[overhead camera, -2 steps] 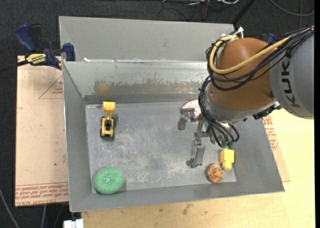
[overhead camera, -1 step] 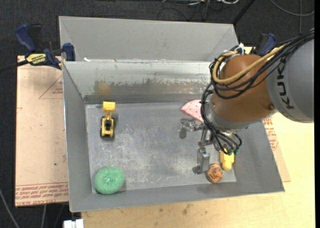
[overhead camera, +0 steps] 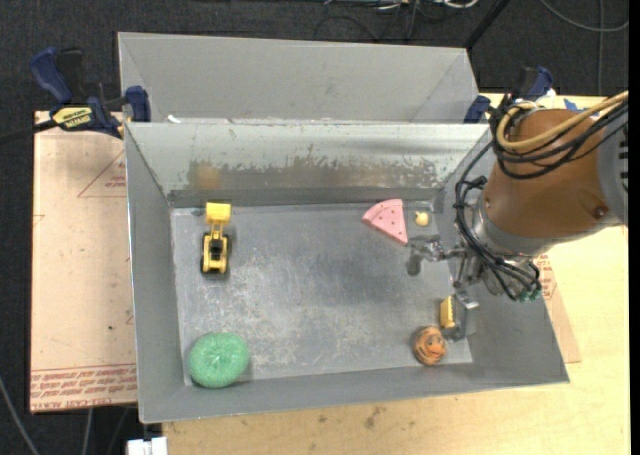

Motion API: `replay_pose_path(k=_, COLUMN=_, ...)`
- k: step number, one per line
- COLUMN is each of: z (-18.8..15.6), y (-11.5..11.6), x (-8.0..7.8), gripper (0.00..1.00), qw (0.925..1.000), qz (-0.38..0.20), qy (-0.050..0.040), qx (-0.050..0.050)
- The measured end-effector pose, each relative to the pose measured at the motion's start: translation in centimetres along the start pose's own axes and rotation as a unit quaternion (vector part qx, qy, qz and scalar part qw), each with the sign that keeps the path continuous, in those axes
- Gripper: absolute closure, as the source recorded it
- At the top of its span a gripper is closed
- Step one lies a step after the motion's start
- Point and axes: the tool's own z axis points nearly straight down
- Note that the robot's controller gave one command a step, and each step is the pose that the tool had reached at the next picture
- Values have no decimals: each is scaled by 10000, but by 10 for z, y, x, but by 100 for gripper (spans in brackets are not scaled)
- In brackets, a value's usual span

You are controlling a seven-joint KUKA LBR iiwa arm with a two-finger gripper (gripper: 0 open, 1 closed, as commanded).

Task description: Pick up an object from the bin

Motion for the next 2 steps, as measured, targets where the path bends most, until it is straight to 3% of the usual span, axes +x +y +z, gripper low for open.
replay_pose_path(k=1, z=15, y=5, x=19, gripper=0, qw=9924, qz=-1228, qy=8, qx=-4)
replay_pose_path(k=2, z=89, y=-8, x=27, gripper=0, qw=9740, qz=-2267, qy=-30, qx=11)
